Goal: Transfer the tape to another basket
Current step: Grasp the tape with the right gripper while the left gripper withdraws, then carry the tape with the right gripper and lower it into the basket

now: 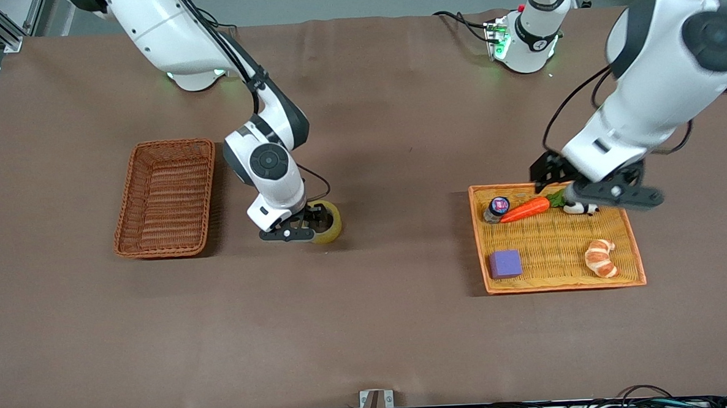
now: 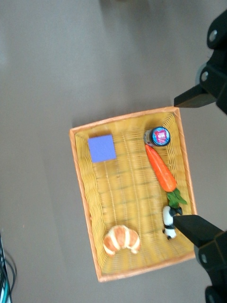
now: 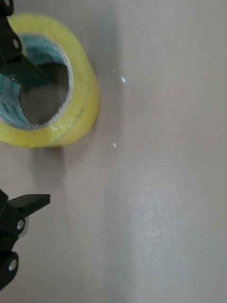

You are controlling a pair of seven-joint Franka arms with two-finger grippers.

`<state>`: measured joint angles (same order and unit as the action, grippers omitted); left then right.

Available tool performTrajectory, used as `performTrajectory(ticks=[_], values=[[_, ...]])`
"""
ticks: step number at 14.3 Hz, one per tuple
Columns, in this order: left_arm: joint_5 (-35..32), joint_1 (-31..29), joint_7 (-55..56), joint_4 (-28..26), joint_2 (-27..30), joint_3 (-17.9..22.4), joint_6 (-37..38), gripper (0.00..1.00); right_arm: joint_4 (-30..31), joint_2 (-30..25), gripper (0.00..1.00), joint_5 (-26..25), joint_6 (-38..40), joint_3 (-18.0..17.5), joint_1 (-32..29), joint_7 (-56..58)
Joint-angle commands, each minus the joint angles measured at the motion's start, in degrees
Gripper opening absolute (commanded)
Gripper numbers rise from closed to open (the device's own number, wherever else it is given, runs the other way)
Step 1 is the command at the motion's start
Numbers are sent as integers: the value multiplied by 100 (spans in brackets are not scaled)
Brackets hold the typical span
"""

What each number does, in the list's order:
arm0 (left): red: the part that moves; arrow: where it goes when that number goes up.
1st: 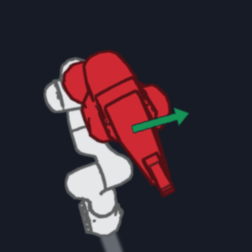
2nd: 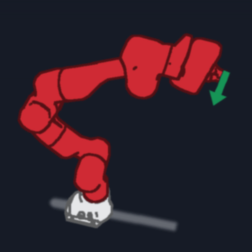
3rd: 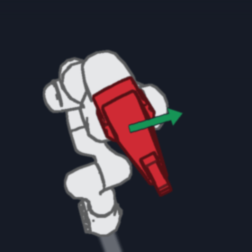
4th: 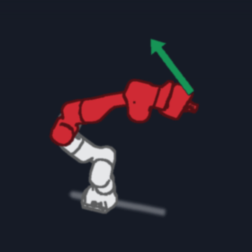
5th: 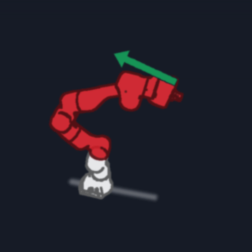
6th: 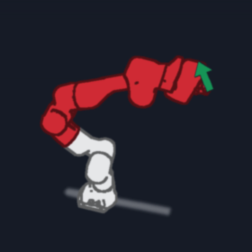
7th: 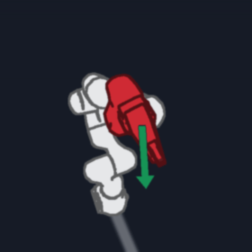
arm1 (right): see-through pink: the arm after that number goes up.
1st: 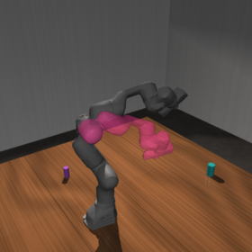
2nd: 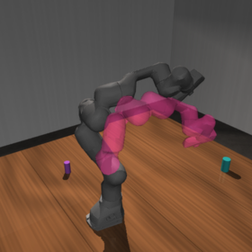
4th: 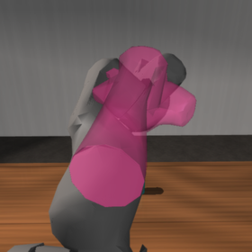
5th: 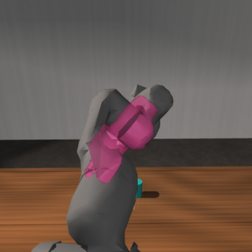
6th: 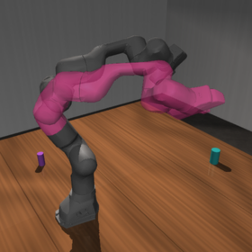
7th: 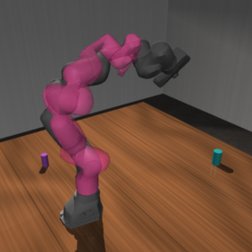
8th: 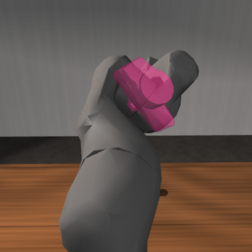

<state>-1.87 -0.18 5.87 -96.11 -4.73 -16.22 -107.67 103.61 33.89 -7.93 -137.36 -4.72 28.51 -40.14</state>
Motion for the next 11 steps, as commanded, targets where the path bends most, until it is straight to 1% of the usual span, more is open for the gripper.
performTrajectory(ticks=[1,3,5,6,7,8,9,10,11], values=[[160,-158,10,-409,516,-31,-18,100,-16,91,100,-191,-45,-20,75,-467],[160,-175,29,-330,569,4,350,100,-25,118,100,-183,-1,-20,102,-609],[160,-175,46,-171,525,13,544,100,19,127,100,-183,69,-20,137,-644],[152,-210,20,-162,517,22,554,100,10,144,98,-183,87,-20,154,-645],[152,-332,2,-162,543,13,589,100,10,153,93,-183,78,-20,146,-645],[169,-316,-41,-154,543,39,598,100,-7,197,83,-200,43,-20,146,-627],[161,-273,-59,-145,552,144,598,100,-25,223,71,-200,26,-20,102,-627],[169,-176,-68,-136,578,258,615,100,-34,232,57,-200,25,-20,93,-627],[169,-28,-68,-127,604,520,711,100,-42,232,41,-200,25,-20,93,-636]])
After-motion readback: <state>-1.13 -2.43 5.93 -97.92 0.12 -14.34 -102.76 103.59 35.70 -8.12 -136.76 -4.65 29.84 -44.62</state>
